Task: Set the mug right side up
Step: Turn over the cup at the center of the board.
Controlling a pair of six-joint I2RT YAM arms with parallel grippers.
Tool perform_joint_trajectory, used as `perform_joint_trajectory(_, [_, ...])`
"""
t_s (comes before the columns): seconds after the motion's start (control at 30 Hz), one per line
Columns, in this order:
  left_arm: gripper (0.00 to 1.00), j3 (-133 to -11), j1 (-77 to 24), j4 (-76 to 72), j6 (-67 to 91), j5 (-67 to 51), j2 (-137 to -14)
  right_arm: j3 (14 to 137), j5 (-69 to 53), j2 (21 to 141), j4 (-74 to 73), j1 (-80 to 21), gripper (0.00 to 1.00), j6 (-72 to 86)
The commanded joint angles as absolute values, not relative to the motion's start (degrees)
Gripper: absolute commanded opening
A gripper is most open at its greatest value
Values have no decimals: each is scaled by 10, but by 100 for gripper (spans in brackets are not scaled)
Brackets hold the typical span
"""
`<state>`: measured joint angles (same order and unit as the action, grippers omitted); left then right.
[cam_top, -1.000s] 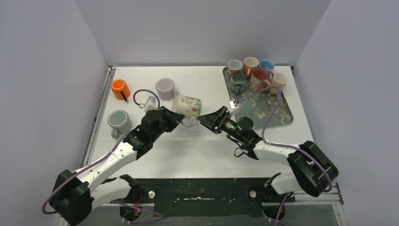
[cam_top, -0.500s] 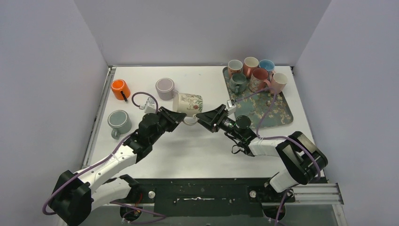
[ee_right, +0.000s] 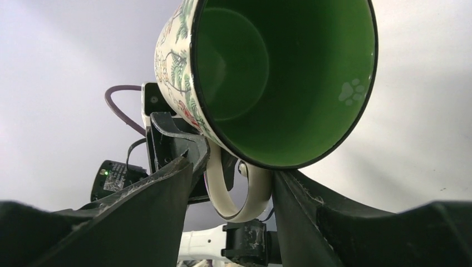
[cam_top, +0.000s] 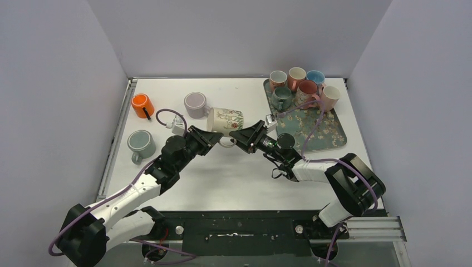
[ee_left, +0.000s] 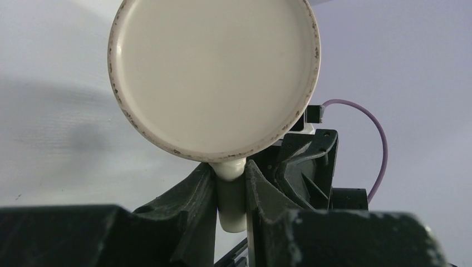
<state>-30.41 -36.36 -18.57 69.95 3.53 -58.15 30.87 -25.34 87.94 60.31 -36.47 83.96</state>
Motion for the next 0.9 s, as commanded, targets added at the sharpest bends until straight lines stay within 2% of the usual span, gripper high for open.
perform_joint_trajectory(0.0, [0,-319,-364,-347,705,19,-551,337,-264,889,684,-369,52,856])
perform_joint_trajectory(0.5, [0,-294,-365,-407,735,-19,-555,373,-285,905,725,-376,47,876])
perform_joint_trajectory(0.6, [0,-294,-365,-409,735,-25,-557,375,-281,905,727,-377,36,875])
perform_joint_trajectory(0.77, [0,-286,-367,-406,733,-30,-554,369,-268,905,752,-377,3,875])
perform_joint_trajectory(0.87, [0,-280,-367,-400,735,-29,-551,367,-265,905,775,-376,0,875])
